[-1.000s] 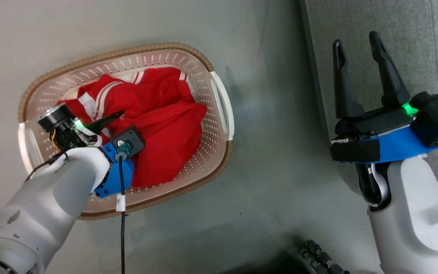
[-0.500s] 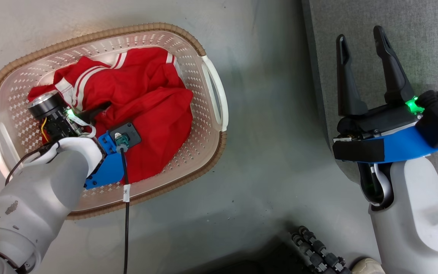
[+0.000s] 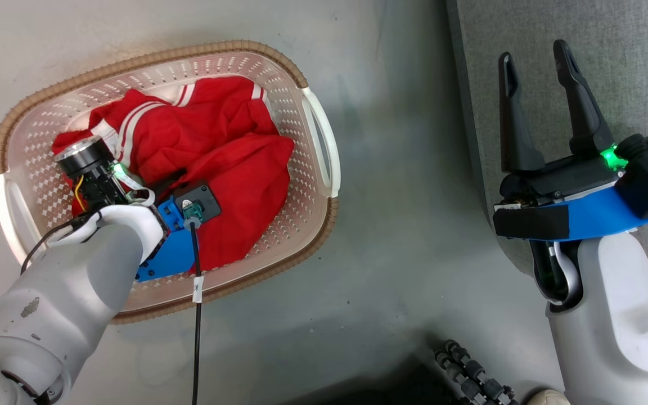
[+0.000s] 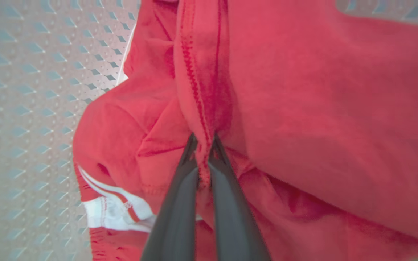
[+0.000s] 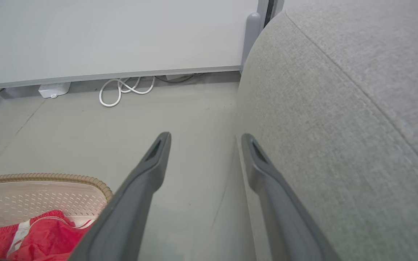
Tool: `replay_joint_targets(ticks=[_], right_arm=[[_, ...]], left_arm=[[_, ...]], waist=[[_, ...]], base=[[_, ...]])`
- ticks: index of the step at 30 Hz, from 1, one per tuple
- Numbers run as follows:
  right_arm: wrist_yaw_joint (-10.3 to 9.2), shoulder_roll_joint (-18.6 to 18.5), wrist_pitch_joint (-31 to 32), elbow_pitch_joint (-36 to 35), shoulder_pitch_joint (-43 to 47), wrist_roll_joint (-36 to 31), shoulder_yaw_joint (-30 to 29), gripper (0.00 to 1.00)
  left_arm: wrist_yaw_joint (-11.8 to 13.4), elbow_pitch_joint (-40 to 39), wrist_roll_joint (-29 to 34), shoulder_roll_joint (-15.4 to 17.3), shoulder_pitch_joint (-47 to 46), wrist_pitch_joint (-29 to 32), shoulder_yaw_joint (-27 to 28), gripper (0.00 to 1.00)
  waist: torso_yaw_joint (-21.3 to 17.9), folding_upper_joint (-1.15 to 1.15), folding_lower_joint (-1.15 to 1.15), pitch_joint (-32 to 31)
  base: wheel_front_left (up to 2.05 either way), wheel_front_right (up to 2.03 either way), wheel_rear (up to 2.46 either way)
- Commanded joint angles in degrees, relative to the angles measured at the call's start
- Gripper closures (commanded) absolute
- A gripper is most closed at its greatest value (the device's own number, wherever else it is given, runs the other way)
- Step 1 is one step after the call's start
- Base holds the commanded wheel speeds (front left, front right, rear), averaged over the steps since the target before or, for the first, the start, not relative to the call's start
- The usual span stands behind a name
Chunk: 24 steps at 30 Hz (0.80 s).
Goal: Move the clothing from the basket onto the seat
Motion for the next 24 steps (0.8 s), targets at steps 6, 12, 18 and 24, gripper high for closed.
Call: replay_joint_targets(ticks=[6,12,18,24], right_arm=[[0.03,-0.2,0.0,0.6,0.7,-0.7,-0.2,0.0],[0.02,-0.2,0.0,1.4,0.8,-2.0,-1.1,0.0],[0.03,-0.2,0.0,2.1,1.5,-3.0,-1.7,0.0],[0.03,-0.2,0.0,2.9,2.7,-4.2,-2.5,0.0]], left_arm=[[-0.1,-1.0,-1.5,-1.0,0.4,-1.9,-0.2,1.0],[-0.1,-2.4,-4.5,-2.6,-0.7,-3.5,-0.2,1.0],[-0.1,-5.0,-7.5,-3.8,-1.1,-4.0,-0.1,1.0],[0.0,-11.2,-9.1,-3.5,0.2,-4.0,2.3,1.0]], waist=[[1.2,0.0,0.0,-2.4],[3.0,0.0,0.0,-5.5],[4.8,0.0,0.0,-9.3],[6.8,0.0,0.0,-13.5]], base=[[0.0,0.0,0.0],[0.0,0.0,0.0],[0.0,0.0,0.0],[0.0,0.0,0.0]])
